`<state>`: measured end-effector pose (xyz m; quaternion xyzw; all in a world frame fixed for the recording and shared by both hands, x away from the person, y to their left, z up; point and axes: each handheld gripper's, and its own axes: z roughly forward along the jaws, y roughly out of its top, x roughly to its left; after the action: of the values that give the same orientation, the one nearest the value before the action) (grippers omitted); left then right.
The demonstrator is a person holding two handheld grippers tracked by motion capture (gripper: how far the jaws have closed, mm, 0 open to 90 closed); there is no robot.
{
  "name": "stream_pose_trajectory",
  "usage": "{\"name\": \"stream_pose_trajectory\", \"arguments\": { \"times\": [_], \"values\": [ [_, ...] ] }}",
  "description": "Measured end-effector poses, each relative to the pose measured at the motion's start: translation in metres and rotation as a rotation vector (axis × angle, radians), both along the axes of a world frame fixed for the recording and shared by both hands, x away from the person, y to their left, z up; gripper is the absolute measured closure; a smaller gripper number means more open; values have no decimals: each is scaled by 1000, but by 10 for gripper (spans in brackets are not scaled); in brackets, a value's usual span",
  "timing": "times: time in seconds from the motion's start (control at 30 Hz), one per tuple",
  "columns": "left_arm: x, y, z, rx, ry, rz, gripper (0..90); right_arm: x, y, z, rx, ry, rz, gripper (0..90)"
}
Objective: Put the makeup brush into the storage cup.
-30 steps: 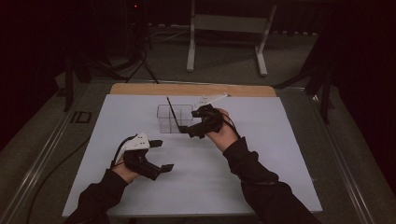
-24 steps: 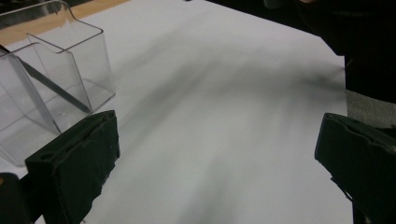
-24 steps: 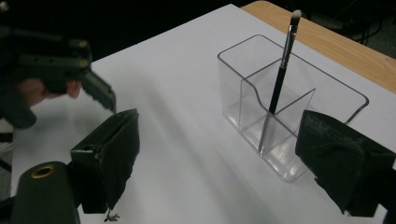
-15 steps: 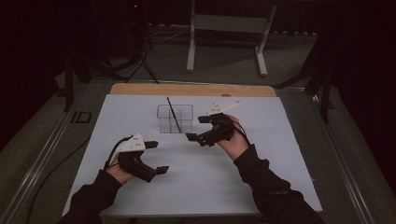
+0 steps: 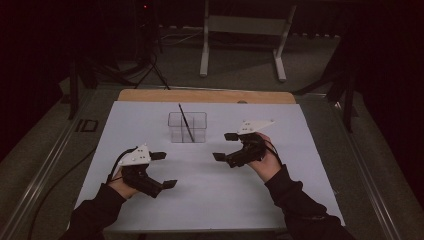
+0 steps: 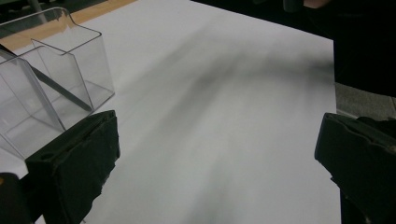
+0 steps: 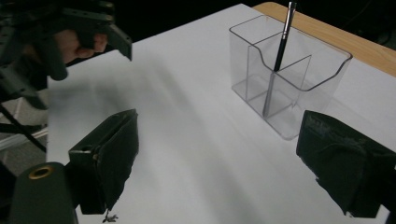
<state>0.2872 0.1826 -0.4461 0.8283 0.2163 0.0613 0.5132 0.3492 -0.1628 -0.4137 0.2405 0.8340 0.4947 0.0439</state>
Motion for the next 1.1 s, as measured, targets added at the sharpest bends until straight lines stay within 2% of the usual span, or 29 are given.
{"name": "stream_pose_trajectory", "arguments": {
  "times": [0.1, 0.2, 0.33, 0.5, 0.6, 0.83, 0.93, 1.0, 1.1],
  "values": [
    [-2, 1, -2, 0, 4, -7, 14, -6, -7, -4, 8, 9, 16, 129],
    [-3, 2, -4, 6, 10, -12, 15, -14, -15, -8, 3, -4, 34, 130],
    [-5, 5, -7, 5, 14, -16, 15, -21, -24, -13, -1, -15, 32, 132],
    [-9, 9, -10, 3, 5, -15, 15, -32, -44, -24, -16, -20, 0, 134],
    [-11, 13, -13, 0, 0, -13, 15, -36, -56, -30, -7, -16, -15, 134],
    [-16, 25, -19, 11, 14, 17, 15, -50, -81, -44, -17, -4, -57, 134],
    [-19, 29, -21, 15, 18, 20, 15, -55, -90, -49, -29, -15, -63, 134],
    [-22, 32, -23, 28, 7, 30, 15, -58, -95, -52, -39, -25, -77, 134],
    [-24, 36, -26, 28, 14, 34, 15, -61, -103, -57, -31, -11, -94, 134]
  ]
}}
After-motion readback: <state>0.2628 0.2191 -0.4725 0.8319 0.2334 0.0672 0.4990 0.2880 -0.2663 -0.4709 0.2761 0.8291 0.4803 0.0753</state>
